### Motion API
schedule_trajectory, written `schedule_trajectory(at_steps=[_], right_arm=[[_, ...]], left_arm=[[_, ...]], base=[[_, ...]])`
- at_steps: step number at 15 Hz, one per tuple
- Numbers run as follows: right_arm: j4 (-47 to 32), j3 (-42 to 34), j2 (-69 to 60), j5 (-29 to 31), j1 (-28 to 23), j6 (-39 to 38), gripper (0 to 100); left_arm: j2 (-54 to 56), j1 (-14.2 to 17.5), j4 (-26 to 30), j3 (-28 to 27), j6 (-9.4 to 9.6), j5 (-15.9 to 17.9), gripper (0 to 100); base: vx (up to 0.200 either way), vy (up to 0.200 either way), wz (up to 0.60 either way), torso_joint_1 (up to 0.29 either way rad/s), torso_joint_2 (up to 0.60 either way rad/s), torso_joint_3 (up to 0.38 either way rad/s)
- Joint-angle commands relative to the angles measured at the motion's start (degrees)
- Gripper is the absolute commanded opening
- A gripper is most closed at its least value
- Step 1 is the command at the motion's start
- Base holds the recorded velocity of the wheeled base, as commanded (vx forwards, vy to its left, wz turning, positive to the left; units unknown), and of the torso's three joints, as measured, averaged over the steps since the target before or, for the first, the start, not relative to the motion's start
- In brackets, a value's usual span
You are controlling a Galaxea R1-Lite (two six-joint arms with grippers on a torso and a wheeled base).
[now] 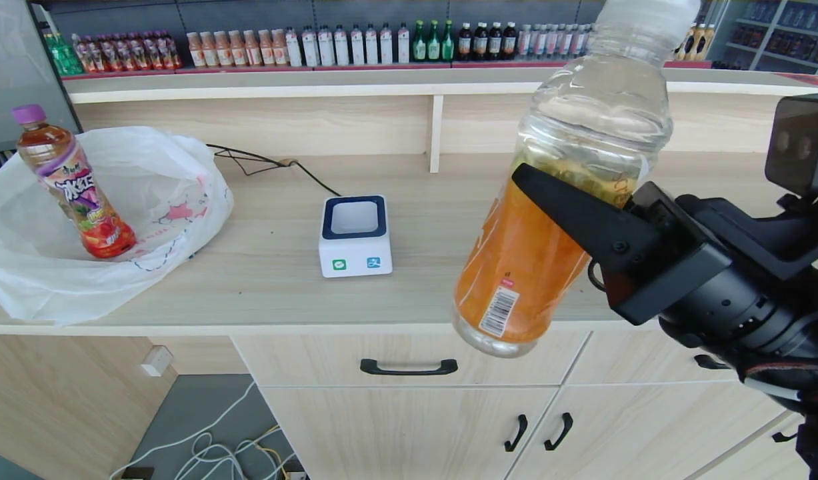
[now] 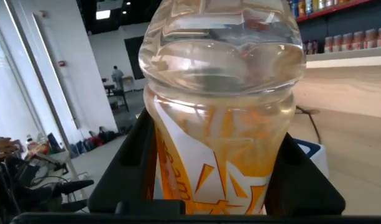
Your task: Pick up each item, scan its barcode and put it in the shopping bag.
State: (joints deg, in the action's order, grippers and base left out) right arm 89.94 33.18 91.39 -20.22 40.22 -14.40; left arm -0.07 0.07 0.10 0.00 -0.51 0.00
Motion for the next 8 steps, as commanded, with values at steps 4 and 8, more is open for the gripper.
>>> schedule_trajectory(at_steps=[4, 8], right_arm=[[0.1, -2.5, 0.4, 9.8, -1.3, 7.9, 0], [0.1, -2.2, 0.1, 18.0, -1.4, 13.4, 0]], left_arm=[[0.0, 0.0, 0.0, 0.0, -0.02, 0.0, 100], [0.0, 0.0, 0.0, 0.0, -0.02, 0.0, 100]], base=[[0.000, 0.000, 0.00, 0.000, 0.00, 0.000], [0.000, 0.000, 0.00, 0.000, 0.00, 0.000]])
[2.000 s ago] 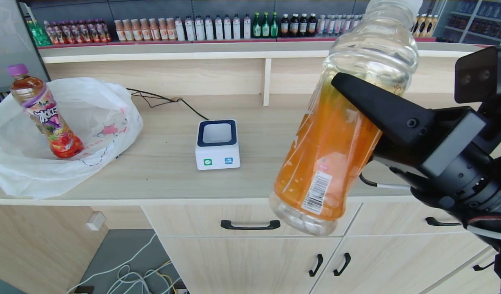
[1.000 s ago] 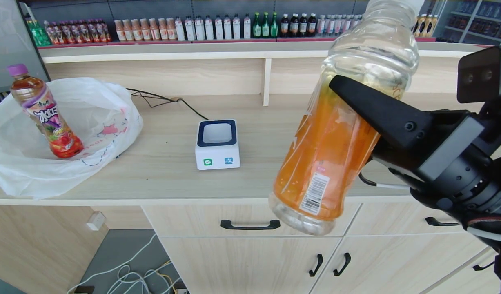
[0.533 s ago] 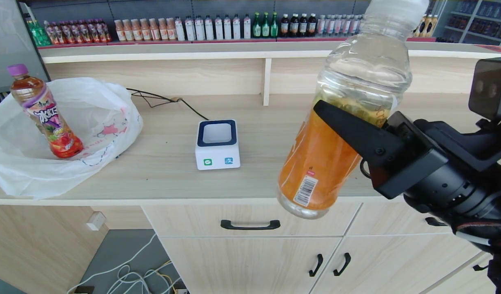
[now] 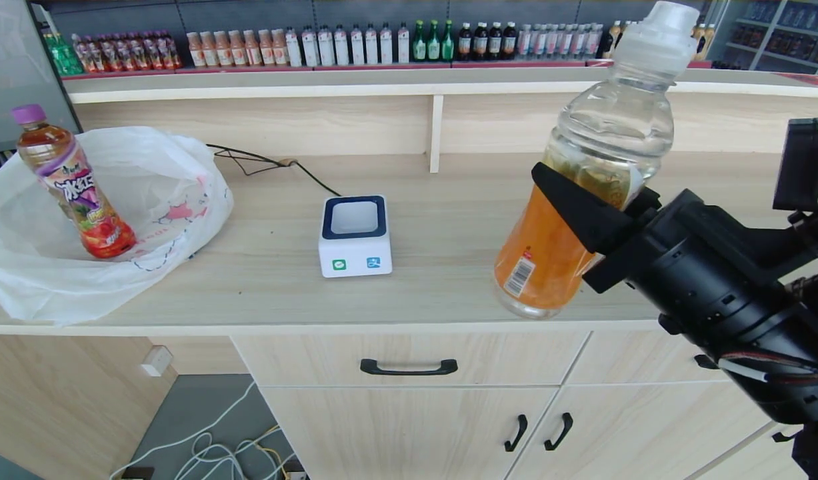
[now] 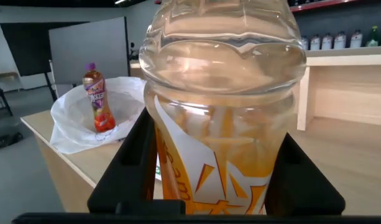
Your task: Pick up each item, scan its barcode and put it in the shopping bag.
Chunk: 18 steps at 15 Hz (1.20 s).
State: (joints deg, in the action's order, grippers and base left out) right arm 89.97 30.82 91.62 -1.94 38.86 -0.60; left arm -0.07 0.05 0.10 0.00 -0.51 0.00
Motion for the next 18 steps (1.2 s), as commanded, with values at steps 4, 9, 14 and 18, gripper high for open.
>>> schedule_trajectory(at_steps=[4, 9, 14, 18], right_arm=[[0.0, 0.4, 0.5, 1.3, -0.1, 1.3, 0], [0.0, 0.4, 0.7, 1.3, -0.1, 1.3, 0], [0.0, 0.1, 2.0, 1.3, -0.8, 2.4, 0], [0.0, 0.0, 2.6, 1.3, -1.3, 2.6, 0]], left_arm=[[0.0, 0.0, 0.0, 0.0, -0.02, 0.0, 100], [0.0, 0.0, 0.0, 0.0, -0.02, 0.0, 100], [0.0, 0.0, 0.0, 0.0, -0.02, 0.0, 100], [0.0, 0.0, 0.0, 0.0, -0.02, 0.0, 100]], base=[[0.000, 0.000, 0.00, 0.000, 0.00, 0.000], [0.000, 0.000, 0.00, 0.000, 0.00, 0.000], [0.000, 0.000, 0.00, 0.000, 0.00, 0.000], [0.000, 0.000, 0.00, 0.000, 0.00, 0.000]])
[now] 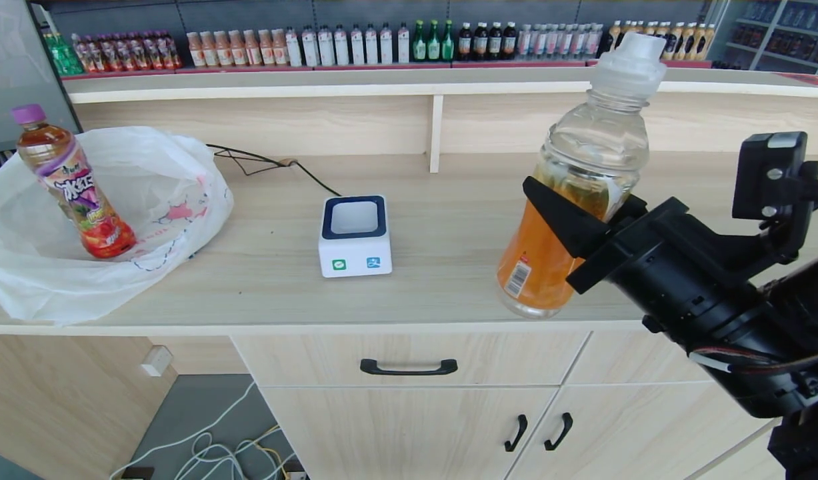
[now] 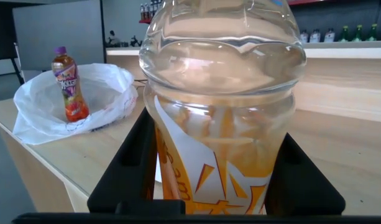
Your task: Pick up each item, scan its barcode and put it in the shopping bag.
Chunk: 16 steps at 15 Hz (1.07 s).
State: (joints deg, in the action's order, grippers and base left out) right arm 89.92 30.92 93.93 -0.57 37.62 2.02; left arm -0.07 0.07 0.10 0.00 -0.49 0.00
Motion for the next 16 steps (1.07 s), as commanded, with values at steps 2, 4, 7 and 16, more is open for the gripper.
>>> schedule_trajectory(at_steps=[2, 4, 7, 16], right_arm=[[0.1, -0.6, 0.2, 0.0, -0.5, 0.0, 0], [0.1, -0.3, 0.9, -0.1, -0.5, -0.1, 0], [0.1, -0.2, 0.9, -0.1, -0.5, -0.1, 0], [0.1, -0.2, 1.2, -0.3, -0.5, -0.1, 0]], left_arm=[[0.0, -0.1, 0.0, 0.0, 0.66, 0.0, 100], [0.0, -0.1, 0.0, 0.0, 0.58, 0.0, 100], [0.0, -0.1, 0.0, 0.0, 0.84, 0.0, 100], [0.0, 0.0, 0.0, 0.0, 0.14, 0.0, 100]], base=[[0.000, 0.000, 0.00, 0.000, 0.00, 0.000], [0.000, 0.000, 0.00, 0.000, 0.00, 0.000], [0.000, 0.000, 0.00, 0.000, 0.00, 0.000], [0.000, 0.200, 0.00, -0.001, 0.01, 0.002]])
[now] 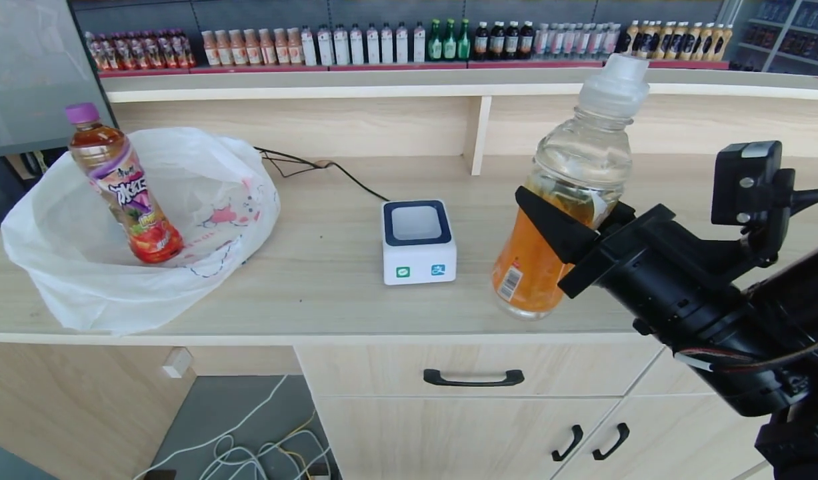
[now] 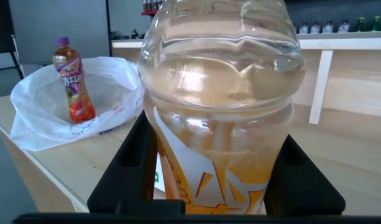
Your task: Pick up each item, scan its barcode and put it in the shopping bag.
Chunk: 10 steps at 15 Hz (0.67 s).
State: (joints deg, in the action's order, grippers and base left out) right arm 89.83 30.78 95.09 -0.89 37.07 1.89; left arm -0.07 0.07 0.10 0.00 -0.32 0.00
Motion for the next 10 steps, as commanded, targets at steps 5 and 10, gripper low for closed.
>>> schedule_trajectory(at_steps=[5, 10], right_arm=[[0.2, 0.4, 0.1, -0.1, 0.0, 0.0, 0], [0.2, 0.7, -0.1, -0.2, -0.3, 0.2, 0]], left_arm=[[0.0, 0.0, 0.0, 0.0, 0.05, 0.0, 100], [0.0, -0.1, 0.0, 0.0, 0.14, 0.0, 100]], base=[[0.000, 0.200, 0.00, 0.000, 0.00, 0.002], [0.000, 0.160, 0.00, -0.001, 0.00, 0.001]])
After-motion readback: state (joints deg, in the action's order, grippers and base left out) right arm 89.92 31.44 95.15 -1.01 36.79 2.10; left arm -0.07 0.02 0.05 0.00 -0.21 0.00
